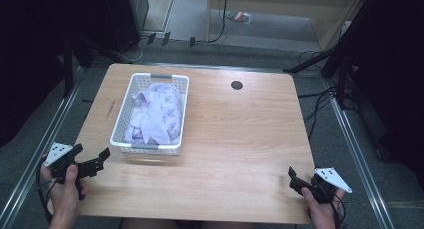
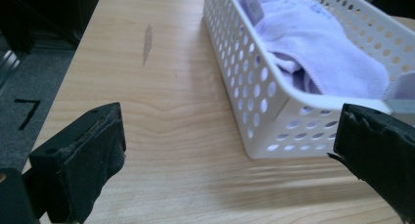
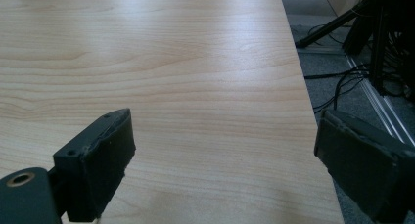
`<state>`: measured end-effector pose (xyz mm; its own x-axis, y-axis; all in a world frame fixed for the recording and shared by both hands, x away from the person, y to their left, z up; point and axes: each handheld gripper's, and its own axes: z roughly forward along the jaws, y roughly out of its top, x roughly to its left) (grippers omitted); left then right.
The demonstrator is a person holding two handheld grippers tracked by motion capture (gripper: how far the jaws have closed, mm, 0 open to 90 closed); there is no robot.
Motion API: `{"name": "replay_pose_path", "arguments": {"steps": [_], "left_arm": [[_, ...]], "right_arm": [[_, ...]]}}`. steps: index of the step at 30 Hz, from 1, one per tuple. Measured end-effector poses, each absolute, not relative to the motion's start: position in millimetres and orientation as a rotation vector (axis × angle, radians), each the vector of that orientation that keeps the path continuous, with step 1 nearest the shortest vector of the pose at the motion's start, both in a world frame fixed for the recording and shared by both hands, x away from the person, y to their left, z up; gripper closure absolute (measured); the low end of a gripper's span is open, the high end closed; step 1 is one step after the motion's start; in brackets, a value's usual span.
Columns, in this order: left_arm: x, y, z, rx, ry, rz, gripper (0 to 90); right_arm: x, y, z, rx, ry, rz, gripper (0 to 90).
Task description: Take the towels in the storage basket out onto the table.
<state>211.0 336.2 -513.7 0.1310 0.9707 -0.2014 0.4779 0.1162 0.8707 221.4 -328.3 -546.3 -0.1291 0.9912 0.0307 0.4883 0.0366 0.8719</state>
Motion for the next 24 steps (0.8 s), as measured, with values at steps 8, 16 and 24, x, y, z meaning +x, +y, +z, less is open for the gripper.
{"name": "replay_pose_path", "arguments": {"steps": [8, 16, 24], "left_arm": [[219.9, 317.5, -484.1, 1.575, 1.475, 0.662, 0.0], [238.7, 298.7, -461.7, 1.635, 1.465, 0.644, 0.0], [258.9, 281.4, -447.3, 1.711, 1.471, 0.629, 0.0]], "right_arm": [[221.1, -328.3, -546.2, 1.506, 1.69, 1.025, 7.9], [221.6, -327.9, -546.4, 1.507, 1.69, 1.015, 8.2], [222.3, -327.7, -546.4, 1.501, 1.697, 1.016, 8.2]]}}
